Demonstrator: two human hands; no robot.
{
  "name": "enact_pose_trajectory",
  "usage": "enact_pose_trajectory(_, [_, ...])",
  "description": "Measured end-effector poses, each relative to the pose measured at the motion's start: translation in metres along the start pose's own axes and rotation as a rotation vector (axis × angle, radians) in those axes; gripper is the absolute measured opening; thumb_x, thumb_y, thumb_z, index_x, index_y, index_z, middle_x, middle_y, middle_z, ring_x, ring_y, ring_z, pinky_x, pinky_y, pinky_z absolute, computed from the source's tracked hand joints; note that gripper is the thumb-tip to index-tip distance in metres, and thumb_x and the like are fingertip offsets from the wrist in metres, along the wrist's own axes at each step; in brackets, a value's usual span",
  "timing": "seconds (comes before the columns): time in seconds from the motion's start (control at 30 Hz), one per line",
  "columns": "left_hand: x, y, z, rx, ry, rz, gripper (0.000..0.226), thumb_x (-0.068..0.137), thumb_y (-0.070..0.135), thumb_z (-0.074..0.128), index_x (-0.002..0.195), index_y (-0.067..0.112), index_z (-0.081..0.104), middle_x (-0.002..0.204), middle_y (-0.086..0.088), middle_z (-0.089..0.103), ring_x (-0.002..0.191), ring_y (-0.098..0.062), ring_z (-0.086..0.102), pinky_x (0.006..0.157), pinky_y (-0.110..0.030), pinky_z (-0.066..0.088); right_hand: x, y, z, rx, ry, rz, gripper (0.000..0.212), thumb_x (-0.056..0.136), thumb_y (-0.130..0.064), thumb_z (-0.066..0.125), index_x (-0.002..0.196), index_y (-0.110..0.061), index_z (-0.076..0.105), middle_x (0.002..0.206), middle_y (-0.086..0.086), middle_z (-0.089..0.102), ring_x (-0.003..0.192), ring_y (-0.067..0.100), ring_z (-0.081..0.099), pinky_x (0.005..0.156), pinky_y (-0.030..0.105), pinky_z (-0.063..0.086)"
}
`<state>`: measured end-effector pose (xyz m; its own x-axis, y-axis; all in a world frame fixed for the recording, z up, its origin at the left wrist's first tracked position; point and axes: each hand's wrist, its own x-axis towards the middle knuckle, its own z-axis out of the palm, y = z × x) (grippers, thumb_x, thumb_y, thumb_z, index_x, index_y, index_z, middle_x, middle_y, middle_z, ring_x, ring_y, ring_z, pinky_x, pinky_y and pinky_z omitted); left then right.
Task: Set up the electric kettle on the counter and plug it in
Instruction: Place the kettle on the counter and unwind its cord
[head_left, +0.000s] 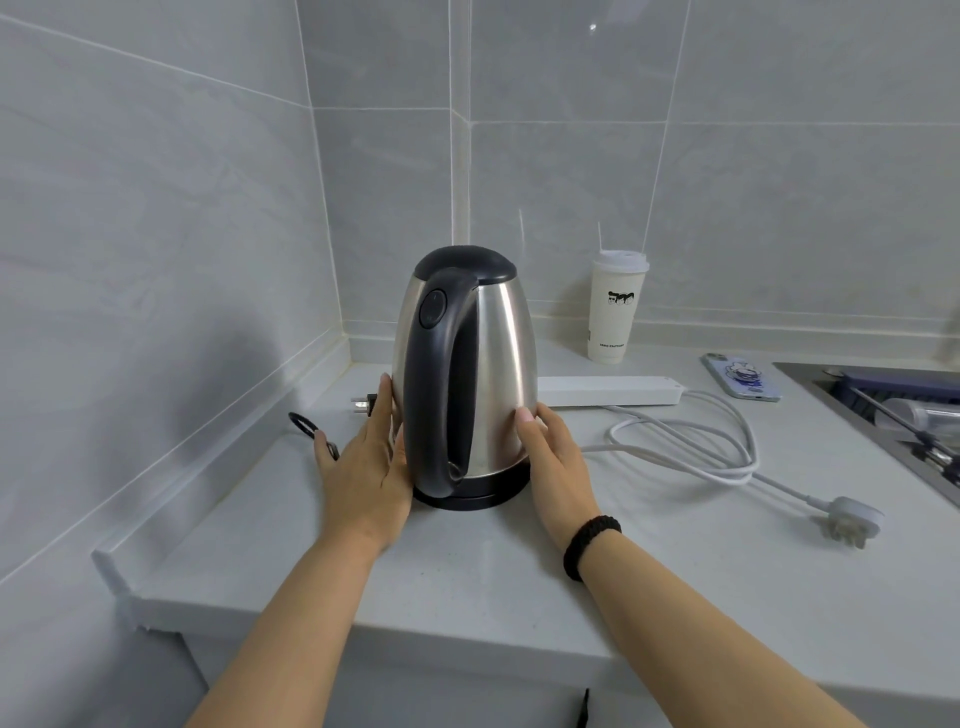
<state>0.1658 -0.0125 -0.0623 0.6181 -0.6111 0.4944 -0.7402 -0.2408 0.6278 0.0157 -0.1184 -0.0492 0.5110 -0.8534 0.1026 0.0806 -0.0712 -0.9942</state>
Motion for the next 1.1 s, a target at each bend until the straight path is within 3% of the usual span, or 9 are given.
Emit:
enact_pose_trajectory(0.07, [0.000, 0.001, -0.002, -0.022, 0.018, -0.008, 0.070, 0.084, 0.057, 0.009, 0.149, 0.037, 0.021, 0.109, 0.002, 0.070, 0.116, -0.021, 0.056, 0.118, -0.047, -0.005, 0.000, 0.000, 0.001, 0.002, -0.005, 0.000, 0.067, 0.087, -0.052, 0.058, 0.145, -0.027, 0.036, 0.139, -0.006, 0.049, 0.123, 0.009, 0.049, 0.105, 0.026, 0.036])
enact_pose_trajectory(0.2, [0.000, -0.003, -0.001, -0.053, 0.054, 0.006, 0.059, 0.090, 0.049, 0.017, 0.148, 0.043, 0.021, 0.125, 0.011, 0.063, 0.123, -0.015, 0.053, 0.119, -0.041, -0.008, 0.004, 0.005, 0.001, -0.042, -0.004, -0.010, 0.068, 0.084, -0.054, 0.061, 0.143, -0.029, 0.038, 0.137, -0.004, 0.051, 0.122, 0.011, 0.052, 0.109, 0.035, 0.038])
enact_pose_trajectory(0.33, [0.001, -0.005, 0.002, -0.178, 0.135, -0.068, 0.044, 0.101, 0.040, 0.028, 0.144, 0.039, 0.032, 0.125, 0.013, 0.061, 0.120, -0.009, 0.052, 0.119, -0.038, -0.008, 0.005, 0.005, 0.002, -0.046, 0.001, -0.004, 0.070, 0.082, -0.057, 0.062, 0.141, -0.029, 0.039, 0.137, -0.005, 0.051, 0.122, 0.012, 0.052, 0.109, 0.035, 0.038])
enact_pose_trajectory(0.4, [-0.001, 0.001, 0.000, -0.289, 0.240, -0.110, 0.045, 0.096, 0.043, 0.031, 0.135, 0.028, 0.046, 0.115, 0.014, 0.062, 0.113, -0.007, 0.052, 0.119, -0.047, 0.007, 0.004, 0.004, 0.002, -0.030, -0.002, 0.003, 0.069, 0.083, -0.055, 0.062, 0.142, -0.029, 0.038, 0.138, -0.005, 0.049, 0.123, 0.012, 0.050, 0.109, 0.034, 0.038])
enact_pose_trajectory(0.5, [-0.010, 0.013, -0.008, -0.403, 0.433, 0.015, 0.034, 0.092, 0.035, 0.038, 0.122, 0.025, 0.051, 0.105, 0.025, 0.057, 0.105, -0.015, 0.060, 0.104, -0.060, 0.034, 0.002, 0.003, 0.002, 0.001, -0.004, 0.009, 0.068, 0.084, -0.052, 0.062, 0.142, -0.027, 0.038, 0.137, -0.005, 0.048, 0.125, 0.011, 0.049, 0.109, 0.032, 0.037])
enact_pose_trajectory(0.67, [-0.033, 0.029, -0.005, -0.454, 0.681, 0.230, 0.024, 0.086, 0.017, 0.044, 0.110, 0.016, 0.045, 0.093, 0.013, 0.049, 0.089, -0.007, 0.051, 0.085, -0.067, 0.037, 0.001, 0.005, 0.001, 0.007, 0.027, -0.011, 0.063, 0.085, -0.052, 0.062, 0.139, -0.025, 0.043, 0.137, -0.007, 0.048, 0.123, 0.010, 0.049, 0.106, 0.031, 0.039])
enact_pose_trajectory(0.8, [-0.043, 0.037, 0.003, -0.330, 0.667, 0.442, 0.023, 0.082, 0.013, 0.047, 0.104, 0.010, 0.043, 0.093, 0.007, 0.035, 0.085, -0.010, 0.044, 0.072, -0.063, 0.038, -0.003, 0.004, 0.000, -0.022, 0.090, -0.063, 0.053, 0.087, -0.049, 0.061, 0.132, -0.025, 0.047, 0.133, -0.008, 0.045, 0.117, 0.008, 0.050, 0.095, 0.024, 0.043])
enact_pose_trajectory(1.0, [-0.061, 0.060, 0.018, -0.262, 0.399, 0.715, 0.019, 0.086, 0.012, 0.050, 0.105, 0.011, 0.046, 0.101, -0.003, 0.047, 0.081, -0.022, 0.051, 0.067, -0.044, 0.049, -0.009, 0.001, -0.007, -0.092, 0.174, -0.145, 0.028, 0.093, -0.034, 0.057, 0.117, -0.021, 0.051, 0.124, -0.007, 0.045, 0.105, 0.007, 0.052, 0.069, -0.001, 0.038])
enact_pose_trajectory(1.1, [-0.066, 0.077, 0.032, -0.253, 0.251, 0.775, 0.024, 0.086, 0.011, 0.051, 0.110, 0.009, 0.048, 0.112, -0.005, 0.049, 0.089, -0.017, 0.053, 0.078, -0.033, 0.051, -0.010, 0.002, -0.014, -0.112, 0.200, -0.170, 0.021, 0.094, -0.030, 0.055, 0.113, -0.021, 0.051, 0.120, -0.007, 0.047, 0.098, 0.001, 0.052, 0.072, 0.008, 0.041])
